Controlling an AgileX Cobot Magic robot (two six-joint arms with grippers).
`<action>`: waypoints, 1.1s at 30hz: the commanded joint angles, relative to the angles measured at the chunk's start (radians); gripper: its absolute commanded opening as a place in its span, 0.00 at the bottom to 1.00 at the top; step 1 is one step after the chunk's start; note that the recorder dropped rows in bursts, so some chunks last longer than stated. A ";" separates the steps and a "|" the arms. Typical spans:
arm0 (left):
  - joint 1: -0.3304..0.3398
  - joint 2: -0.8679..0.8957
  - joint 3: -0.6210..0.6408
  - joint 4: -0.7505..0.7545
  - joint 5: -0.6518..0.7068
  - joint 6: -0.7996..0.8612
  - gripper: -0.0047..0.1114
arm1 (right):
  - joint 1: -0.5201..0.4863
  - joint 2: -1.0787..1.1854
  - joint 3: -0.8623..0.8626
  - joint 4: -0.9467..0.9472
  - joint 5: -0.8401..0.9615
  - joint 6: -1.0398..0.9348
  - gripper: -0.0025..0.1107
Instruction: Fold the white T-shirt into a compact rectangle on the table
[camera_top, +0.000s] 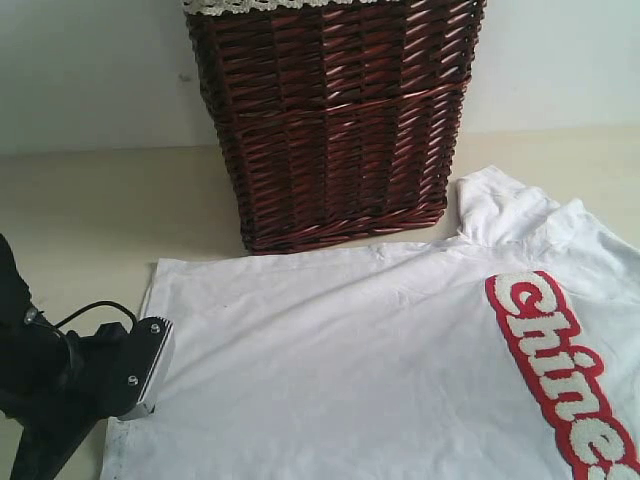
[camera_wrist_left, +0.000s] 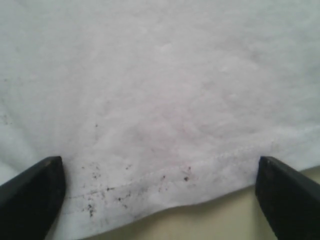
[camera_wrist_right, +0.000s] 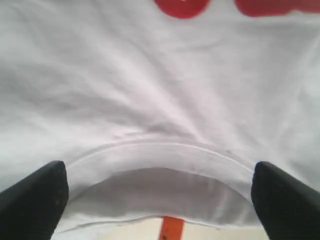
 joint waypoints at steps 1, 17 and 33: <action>-0.003 0.034 0.016 0.018 0.011 -0.013 0.94 | -0.004 0.015 0.003 -0.010 0.015 -0.011 0.86; -0.003 0.034 0.016 0.018 0.011 -0.013 0.94 | -0.050 0.174 0.003 -0.153 -0.183 -0.011 0.86; -0.003 0.034 0.016 0.018 0.011 -0.013 0.94 | -0.070 0.227 0.003 -0.252 -0.133 0.005 0.23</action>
